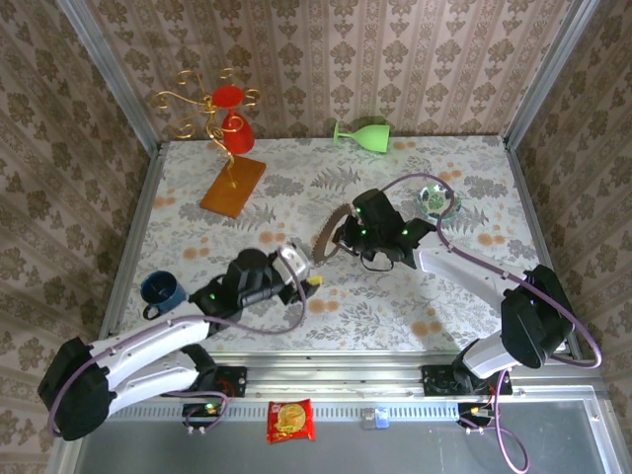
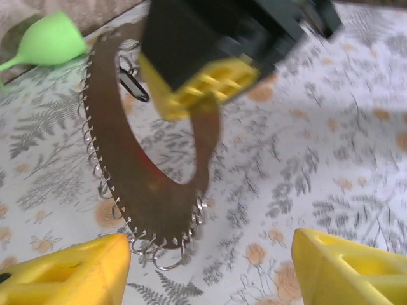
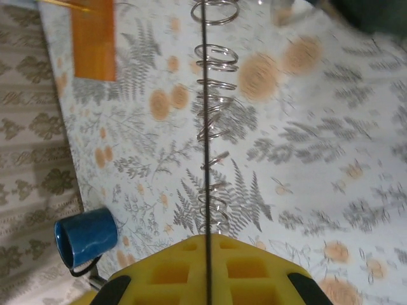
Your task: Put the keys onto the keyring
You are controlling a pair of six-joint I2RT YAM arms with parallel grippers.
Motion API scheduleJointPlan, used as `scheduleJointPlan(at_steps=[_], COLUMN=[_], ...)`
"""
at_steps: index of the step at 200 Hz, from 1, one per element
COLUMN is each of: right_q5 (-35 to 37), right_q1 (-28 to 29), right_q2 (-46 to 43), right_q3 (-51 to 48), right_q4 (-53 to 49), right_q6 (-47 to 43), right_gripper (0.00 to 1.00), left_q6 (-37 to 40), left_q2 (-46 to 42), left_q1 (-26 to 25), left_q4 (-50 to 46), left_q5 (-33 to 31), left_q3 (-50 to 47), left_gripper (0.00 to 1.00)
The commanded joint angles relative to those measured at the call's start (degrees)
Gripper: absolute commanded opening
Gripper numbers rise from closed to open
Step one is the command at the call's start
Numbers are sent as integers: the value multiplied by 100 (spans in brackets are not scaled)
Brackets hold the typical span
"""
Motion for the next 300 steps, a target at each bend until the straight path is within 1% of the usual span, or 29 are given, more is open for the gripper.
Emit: scheduleJointPlan(at_steps=[1, 12, 30, 49, 61, 76, 100, 109, 118, 143, 189, 195, 204, 213, 222, 223, 227, 233, 236, 242, 244, 254, 257, 268, 272, 277, 285, 300], right_q5=[14, 51, 86, 97, 94, 97, 44, 45, 20, -24, -34, -47, -69, -102, -154, -154, -180, -197, -206, -224, -231, -250, -248, -228, -228, -209, -177, -55], right_q1=[36, 66, 129, 200, 233, 255, 299, 313, 334, 413, 429, 432, 424, 418, 385, 385, 363, 331, 311, 262, 246, 167, 133, 60, 28, -16, -99, -278], right_q2=[-247, -262, -284, -311, -312, -337, -383, -402, -410, -395, -437, -441, -446, -448, -459, -459, -470, -481, -481, -482, -624, -765, -816, -966, -1031, -1121, -1247, -1496], right_q3=[-72, -48, 64, 130, 191, 207, 207, 209, 205, 183, 47, 28, 1, -22, -35, -35, -46, -44, -43, -39, -38, -5, 10, 33, 27, 40, 67, 35], right_q4=[-295, -363, -505, -472, -496, -401, -278, -223, -149, 25, 353, 389, 439, 501, 513, 513, 524, 524, 510, 455, 439, 331, 261, 134, 104, 10, -159, -365], right_q6=[1108, 1371, 1675, 1946, 2096, 2203, 2393, 2451, 2521, 2704, 2841, 2842, 2841, 2818, 2764, 2764, 2702, 2646, 2576, 2488, 2463, 2231, 2121, 1867, 1730, 1550, 1202, 207], right_gripper=[0, 0, 0, 0, 0, 0, 0, 0, 0, 0, 0, 5, 8, 15, 27, 27, 34, 39, 43, 49, 51, 56, 59, 61, 65, 67, 68, 67], left_q6=[1706, 2065, 2375, 2555, 2557, 2558, 2549, 2557, 2547, 2534, 2623, 2644, 2666, 2686, 2681, 2680, 2669, 2616, 2572, 2464, 2419, 2147, 2046, 1728, 1635, 1535, 1391, 987], left_q2=[102, 325, 661, 991, 1142, 1301, 1482, 1554, 1628, 1815, 1850, 1827, 1797, 1754, 1713, 1705, 1679, 1618, 1591, 1503, 1469, 1287, 1228, 991, 904, 800, 624, 251], left_q1=[-292, -391, -420, -421, -419, -413, -416, -415, -414, -417, -454, -456, -455, -455, -460, -462, -452, -442, -430, -393, -371, -241, -185, 27, 91, 179, 306, 657], left_q4=[1250, 1412, 1664, 1973, 2027, 2034, 2197, 2239, 2335, 2696, 3160, 3215, 3331, 3392, 3370, 3366, 3350, 3320, 3285, 3203, 3169, 2940, 2868, 2568, 2418, 2253, 1990, 1475], left_q5=[-841, -1050, -1216, -1308, -1238, -1256, -1513, -1626, -1758, -1929, -1984, -2016, -2052, -2074, -2111, -2113, -2118, -2121, -2115, -2093, -2078, -1938, -1886, -1622, -1512, -1400, -1198, -632], left_q3=[-190, -152, -51, 16, 70, 118, 143, 146, 131, 75, -30, -53, -92, -128, -137, -142, -146, -146, -146, -146, -148, -138, -136, -125, -109, -86, -47, 34], left_gripper=[71, 72, 72, 72, 71, 66, 49, 44, 42, 32, 0, 0, 0, 0, 0, 0, 0, 0, 0, 0, 0, 0, 0, 0, 0, 0, 0, 0])
